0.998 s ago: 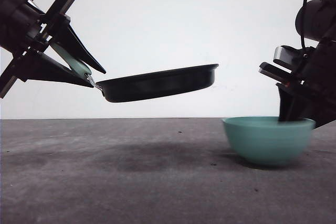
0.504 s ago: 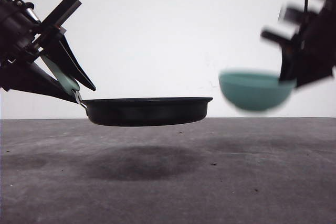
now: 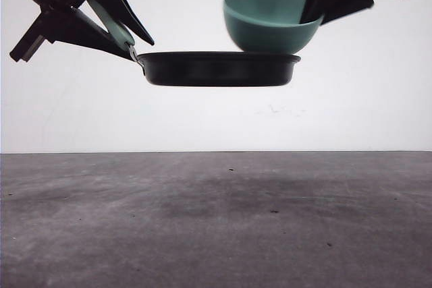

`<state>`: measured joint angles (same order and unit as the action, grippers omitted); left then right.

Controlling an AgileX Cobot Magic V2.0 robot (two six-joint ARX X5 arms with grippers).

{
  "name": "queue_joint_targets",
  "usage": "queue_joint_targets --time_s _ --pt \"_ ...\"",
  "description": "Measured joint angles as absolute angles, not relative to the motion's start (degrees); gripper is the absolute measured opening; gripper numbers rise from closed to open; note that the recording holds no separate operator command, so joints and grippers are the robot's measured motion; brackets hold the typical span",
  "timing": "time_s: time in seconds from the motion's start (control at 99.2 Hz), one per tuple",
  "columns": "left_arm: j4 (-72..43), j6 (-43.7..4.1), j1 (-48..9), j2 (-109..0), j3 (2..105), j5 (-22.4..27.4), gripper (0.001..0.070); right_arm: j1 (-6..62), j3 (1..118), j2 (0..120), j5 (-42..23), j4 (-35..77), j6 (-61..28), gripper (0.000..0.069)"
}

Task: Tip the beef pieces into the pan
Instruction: 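Lift the pan and the bowl, bringing the bowl above the pan, then tilt the bowl with right gripper to pour beef cubes into the pan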

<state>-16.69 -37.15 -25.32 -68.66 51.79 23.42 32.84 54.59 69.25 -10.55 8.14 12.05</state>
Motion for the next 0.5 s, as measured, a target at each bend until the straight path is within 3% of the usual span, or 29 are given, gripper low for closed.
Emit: queue_joint_targets --time_s 0.252,0.504 --pt "-16.9 -37.7 -26.1 -68.7 52.3 23.9 0.0109 46.8 54.6 69.4 -27.9 -5.6 -3.2 0.0018" --pt "-16.9 -38.8 -26.3 -68.7 52.3 24.5 0.0108 52.2 54.6 70.0 -40.4 -10.0 -22.0 0.0018"
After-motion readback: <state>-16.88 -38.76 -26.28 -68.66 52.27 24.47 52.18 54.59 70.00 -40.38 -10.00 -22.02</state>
